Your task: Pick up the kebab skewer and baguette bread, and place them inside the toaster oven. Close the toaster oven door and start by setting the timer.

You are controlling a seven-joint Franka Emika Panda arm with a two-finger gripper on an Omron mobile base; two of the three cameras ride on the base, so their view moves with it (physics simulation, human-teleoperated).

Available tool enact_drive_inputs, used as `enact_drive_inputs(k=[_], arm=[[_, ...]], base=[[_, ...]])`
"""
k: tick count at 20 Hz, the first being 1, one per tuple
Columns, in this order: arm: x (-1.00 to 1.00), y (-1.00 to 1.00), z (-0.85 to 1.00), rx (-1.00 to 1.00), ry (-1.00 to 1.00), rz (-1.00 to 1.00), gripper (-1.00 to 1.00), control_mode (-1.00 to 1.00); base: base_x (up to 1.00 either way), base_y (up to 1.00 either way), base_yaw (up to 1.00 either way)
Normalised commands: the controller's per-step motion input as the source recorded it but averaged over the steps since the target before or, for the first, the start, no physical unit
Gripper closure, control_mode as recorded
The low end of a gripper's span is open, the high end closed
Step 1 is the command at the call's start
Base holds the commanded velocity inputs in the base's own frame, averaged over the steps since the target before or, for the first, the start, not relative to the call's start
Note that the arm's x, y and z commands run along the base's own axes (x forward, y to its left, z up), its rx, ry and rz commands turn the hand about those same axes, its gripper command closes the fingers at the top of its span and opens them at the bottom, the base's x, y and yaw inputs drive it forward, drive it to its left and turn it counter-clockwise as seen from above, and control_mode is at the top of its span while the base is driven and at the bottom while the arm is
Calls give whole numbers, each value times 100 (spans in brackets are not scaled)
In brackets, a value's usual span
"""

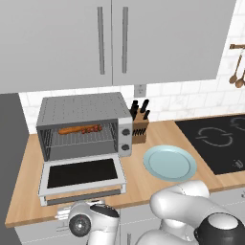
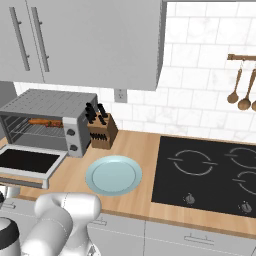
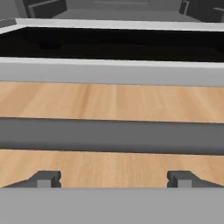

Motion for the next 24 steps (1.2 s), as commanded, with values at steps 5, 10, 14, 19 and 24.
enact_drive_inputs(k=[5,10,14,19,24], arm=[[8,0,0,0,0,0,-100,-100],[16,0,-1,0,0,0,-100,-100],[19,0,0,0,-1,0,-100,-100],[6,0,42,0,-6,0,-100,-100],[6,0,67,0,-8,0,-100,-100]], base=[[0,0,0],[0,0,0],[0,0,0],[0,0,0],[0,0,0]])
